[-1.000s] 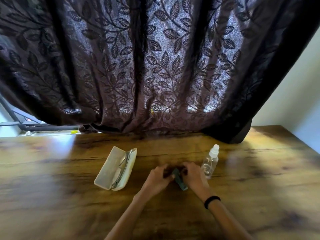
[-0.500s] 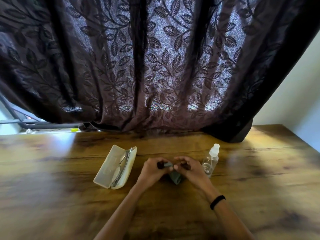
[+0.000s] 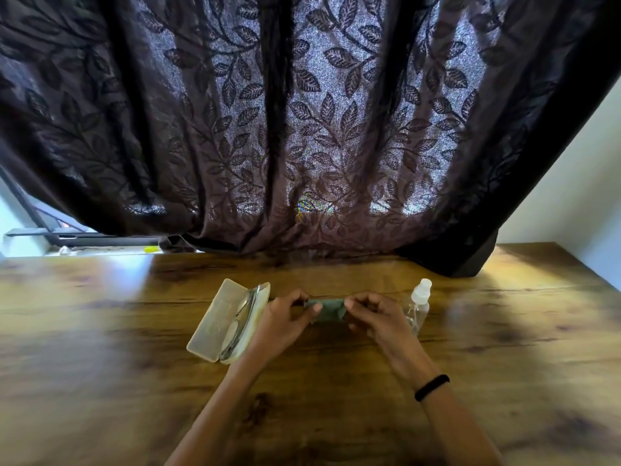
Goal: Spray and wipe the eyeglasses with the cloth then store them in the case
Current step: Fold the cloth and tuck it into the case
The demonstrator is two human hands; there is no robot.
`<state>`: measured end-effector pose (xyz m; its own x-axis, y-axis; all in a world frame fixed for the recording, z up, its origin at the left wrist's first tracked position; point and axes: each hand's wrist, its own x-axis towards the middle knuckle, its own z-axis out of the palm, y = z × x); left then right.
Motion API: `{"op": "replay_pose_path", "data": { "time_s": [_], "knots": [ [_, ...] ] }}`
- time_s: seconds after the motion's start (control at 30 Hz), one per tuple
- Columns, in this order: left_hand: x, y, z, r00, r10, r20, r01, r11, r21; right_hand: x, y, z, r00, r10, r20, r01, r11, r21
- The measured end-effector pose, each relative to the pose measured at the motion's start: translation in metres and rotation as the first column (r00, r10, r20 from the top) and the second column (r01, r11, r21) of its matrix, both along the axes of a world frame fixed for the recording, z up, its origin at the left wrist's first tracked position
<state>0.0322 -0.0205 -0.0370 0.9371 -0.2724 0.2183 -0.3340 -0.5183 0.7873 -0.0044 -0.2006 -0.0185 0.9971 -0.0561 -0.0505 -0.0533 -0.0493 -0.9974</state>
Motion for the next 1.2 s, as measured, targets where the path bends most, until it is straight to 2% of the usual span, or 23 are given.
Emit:
{"op": "replay_pose_path", "data": {
  "time_s": [0.03,0.13,0.23,0.4,0.67,0.73,0.83,0.9,1.0,1.2],
  "knots": [
    [-0.001,0.001,0.004,0.999,-0.034,-0.015,0.033,0.997,-0.064,0.0,-0.001,0.002,1.0,0.005,-0.014,-0.004,0.999,0.053],
    [-0.001,0.003,0.01,0.987,-0.094,-0.131,0.059,0.967,-0.247,0.002,-0.003,0.004,1.0,0.015,0.012,-0.014,0.996,-0.091],
    [-0.003,0.004,0.011,0.964,-0.116,-0.239,0.015,0.921,-0.388,0.002,-0.001,0.006,1.0,0.031,0.006,-0.031,0.999,-0.04],
    [-0.006,0.0,0.005,0.929,-0.124,-0.35,-0.05,0.892,-0.45,0.004,0.006,0.004,0.996,-0.019,0.085,0.029,0.993,-0.116],
    [-0.01,-0.006,-0.01,0.829,-0.136,-0.543,-0.262,0.762,-0.592,0.0,0.01,-0.017,0.999,0.038,0.009,-0.038,0.997,0.062],
    [-0.009,-0.003,-0.014,0.841,-0.104,-0.531,-0.239,0.809,-0.537,0.001,0.008,-0.022,0.999,0.053,-0.005,-0.053,0.998,0.031],
    [-0.007,0.001,-0.02,0.9,-0.071,-0.43,-0.085,0.939,-0.333,0.003,0.008,-0.028,0.999,0.033,-0.021,-0.035,0.995,-0.089],
    [-0.006,0.002,-0.026,0.922,-0.057,-0.382,-0.025,0.979,-0.205,0.006,0.008,-0.032,0.999,0.024,-0.024,-0.028,0.977,-0.21],
    [-0.004,0.002,-0.033,0.959,0.013,-0.282,-0.025,0.999,-0.037,0.011,0.008,-0.037,0.999,0.049,0.019,-0.035,0.89,-0.455],
    [-0.001,-0.004,-0.034,0.992,0.109,-0.066,-0.098,0.983,0.155,0.021,0.007,-0.04,0.997,0.0,0.072,0.042,0.816,-0.576]
  ]
}}
